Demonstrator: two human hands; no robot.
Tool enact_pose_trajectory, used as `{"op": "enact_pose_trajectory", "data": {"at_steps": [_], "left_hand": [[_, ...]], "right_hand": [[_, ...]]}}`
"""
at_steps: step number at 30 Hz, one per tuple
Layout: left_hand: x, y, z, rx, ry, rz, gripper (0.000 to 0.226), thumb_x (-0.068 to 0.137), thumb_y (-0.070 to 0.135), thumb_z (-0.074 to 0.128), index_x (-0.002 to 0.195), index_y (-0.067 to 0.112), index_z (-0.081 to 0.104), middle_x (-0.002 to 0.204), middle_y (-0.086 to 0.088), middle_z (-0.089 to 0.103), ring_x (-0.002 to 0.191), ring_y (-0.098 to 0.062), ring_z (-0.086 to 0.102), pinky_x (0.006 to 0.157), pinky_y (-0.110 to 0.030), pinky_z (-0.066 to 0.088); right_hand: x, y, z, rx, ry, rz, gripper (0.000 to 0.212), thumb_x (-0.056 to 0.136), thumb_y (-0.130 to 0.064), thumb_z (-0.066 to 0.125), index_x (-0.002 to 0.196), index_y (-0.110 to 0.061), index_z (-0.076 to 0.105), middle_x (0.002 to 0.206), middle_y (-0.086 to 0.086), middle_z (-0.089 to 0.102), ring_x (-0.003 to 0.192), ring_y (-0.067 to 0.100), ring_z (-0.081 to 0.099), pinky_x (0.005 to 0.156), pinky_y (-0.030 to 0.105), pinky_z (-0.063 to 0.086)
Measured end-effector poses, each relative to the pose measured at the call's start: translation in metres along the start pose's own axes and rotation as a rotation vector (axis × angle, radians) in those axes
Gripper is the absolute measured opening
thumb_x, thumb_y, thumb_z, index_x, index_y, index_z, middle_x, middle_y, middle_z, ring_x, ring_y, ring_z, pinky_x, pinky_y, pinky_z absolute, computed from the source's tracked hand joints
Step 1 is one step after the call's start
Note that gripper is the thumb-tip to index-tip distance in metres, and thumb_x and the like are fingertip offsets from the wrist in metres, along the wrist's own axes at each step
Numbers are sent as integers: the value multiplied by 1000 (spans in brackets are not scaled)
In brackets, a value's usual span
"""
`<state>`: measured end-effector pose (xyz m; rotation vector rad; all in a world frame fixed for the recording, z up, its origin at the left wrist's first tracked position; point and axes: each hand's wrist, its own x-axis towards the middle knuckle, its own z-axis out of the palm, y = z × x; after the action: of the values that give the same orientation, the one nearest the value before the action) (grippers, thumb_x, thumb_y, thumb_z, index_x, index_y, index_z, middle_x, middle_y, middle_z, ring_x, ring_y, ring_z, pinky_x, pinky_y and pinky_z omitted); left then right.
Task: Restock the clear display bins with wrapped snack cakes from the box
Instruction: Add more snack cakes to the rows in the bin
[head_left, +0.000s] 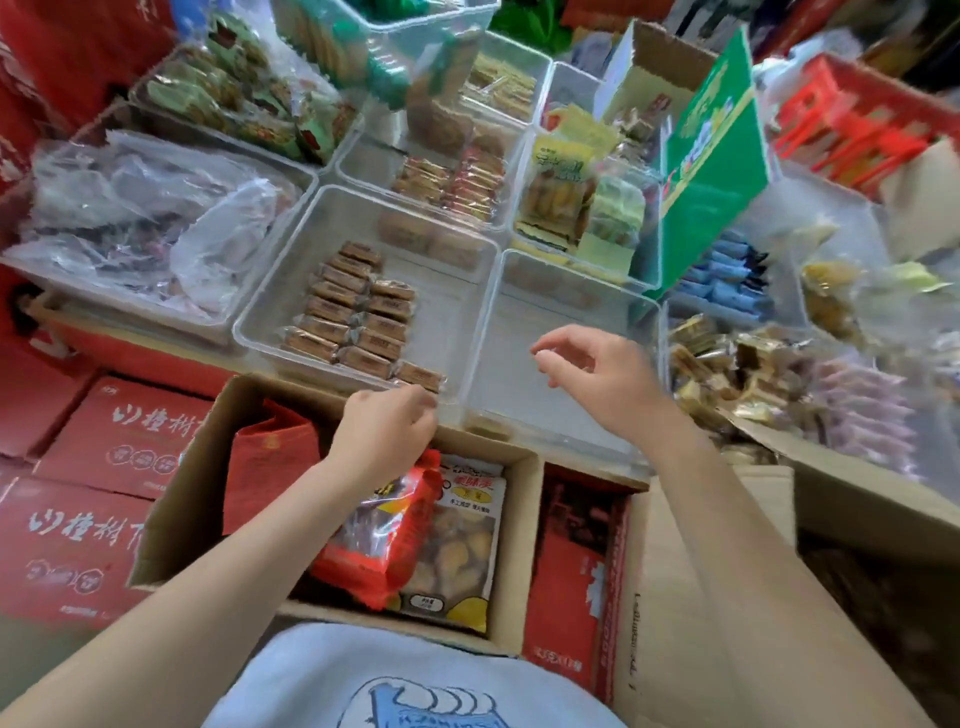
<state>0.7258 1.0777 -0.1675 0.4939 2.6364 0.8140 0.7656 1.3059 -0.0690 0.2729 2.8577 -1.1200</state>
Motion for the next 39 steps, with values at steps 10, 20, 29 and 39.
{"op": "enact_pose_trajectory", "data": {"at_steps": [10,20,29,39], "left_hand": [[-88,221,138,-266,-268,525,46,99,28,59,144,27,51,148,9,45,131,-7,45,110,-27,37],[-111,249,188,-186,-251,497,70,98,51,49,159,42,15,163,32,-2,153,0,1,125,-46,16],[-119,252,199,-206,-156,454,66,100,37,46,160,38,17,164,31,2,151,5,2,124,-40,15],[-121,254,201,-229,-190,412,66,99,43,41,158,47,12,161,36,-2,151,6,0,125,-50,16]], "right_hand": [[-198,158,-127,41,496,297,10,96,-22,62,91,-25,70,77,-7,70,69,10,68,72,30,56],[-216,282,-114,-374,80,457,20,97,-26,57,112,-19,68,113,3,65,102,23,61,85,36,54],[-174,353,-42,-830,-328,596,53,102,-18,45,153,-17,31,158,17,24,144,36,25,107,47,40],[-175,362,-48,-746,-210,583,48,98,-10,49,145,-17,40,140,15,45,131,35,39,93,45,50]]}}
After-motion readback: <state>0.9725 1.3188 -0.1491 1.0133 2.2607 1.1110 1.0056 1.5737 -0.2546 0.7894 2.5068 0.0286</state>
